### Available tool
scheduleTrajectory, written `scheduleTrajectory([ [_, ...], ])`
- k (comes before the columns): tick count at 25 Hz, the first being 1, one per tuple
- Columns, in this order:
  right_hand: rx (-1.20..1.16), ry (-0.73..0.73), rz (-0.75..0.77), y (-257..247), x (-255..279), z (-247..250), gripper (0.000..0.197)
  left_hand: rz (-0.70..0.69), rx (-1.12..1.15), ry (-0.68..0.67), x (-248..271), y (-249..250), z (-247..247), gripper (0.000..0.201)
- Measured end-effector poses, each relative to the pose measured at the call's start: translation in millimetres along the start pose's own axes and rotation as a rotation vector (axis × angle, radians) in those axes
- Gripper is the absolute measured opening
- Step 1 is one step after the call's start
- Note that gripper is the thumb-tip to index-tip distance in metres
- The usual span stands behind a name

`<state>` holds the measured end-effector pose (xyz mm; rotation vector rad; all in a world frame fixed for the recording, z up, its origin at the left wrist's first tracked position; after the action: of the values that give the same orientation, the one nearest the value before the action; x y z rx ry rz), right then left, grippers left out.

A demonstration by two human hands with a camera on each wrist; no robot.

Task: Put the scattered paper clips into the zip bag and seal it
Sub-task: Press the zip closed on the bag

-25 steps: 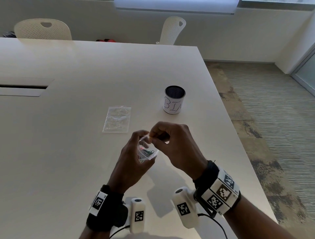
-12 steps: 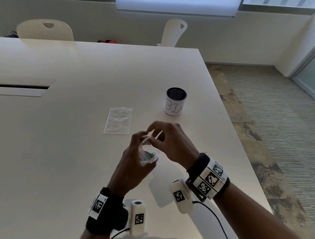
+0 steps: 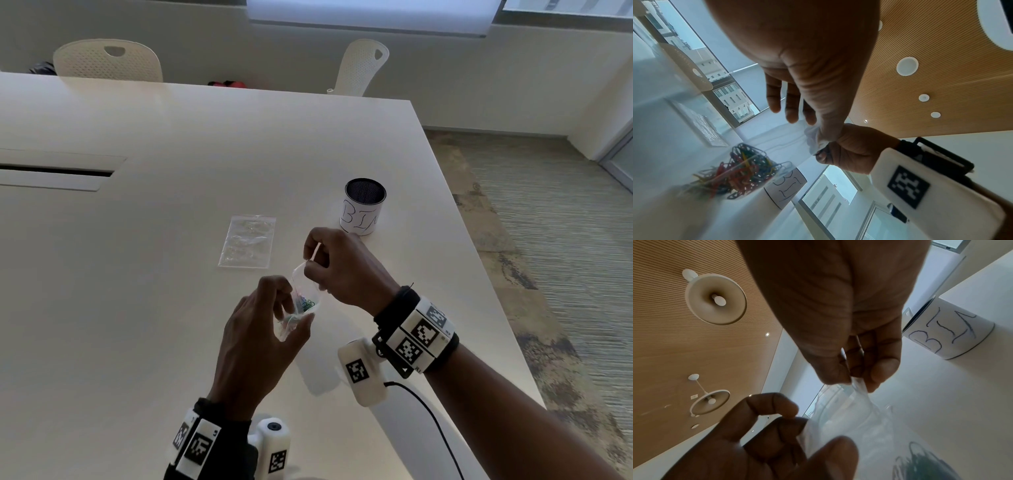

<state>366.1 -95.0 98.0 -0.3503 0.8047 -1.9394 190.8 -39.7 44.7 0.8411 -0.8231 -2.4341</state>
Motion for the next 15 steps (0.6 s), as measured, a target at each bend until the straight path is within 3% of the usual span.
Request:
scheduleTrajectory([
  [6, -0.061, 0.002, -0.037, 2, -2, 5, 0.005, -0.064, -0.001, 0.085, 0, 4, 6, 0.029],
  [9, -0.121, 0.021, -0.081, 9, 0, 14, 0.007, -0.028, 0.017, 0.135, -4, 3, 13, 0.023],
  [12, -0.365, -0.037, -0.173, 19, 7, 24, 0.006, 0.033, 0.071, 0.196, -13, 5, 25, 0.014],
  [15, -0.541, -0.133, -0.165, 25, 22, 37, 0.011, 0.037, 0.138, 0.191, -22, 9, 32, 0.009],
])
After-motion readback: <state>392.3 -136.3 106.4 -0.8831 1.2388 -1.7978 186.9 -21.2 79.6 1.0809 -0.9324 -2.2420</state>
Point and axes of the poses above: each hand's wrist, its own x-axis away from the middle knuckle, its own z-axis out of the back of the hand, y = z × x, the point moved 2 cm from there along -x, towards the middle knuckle, and after that the axes turned 1 degree about -z, right-handed, at the moved point
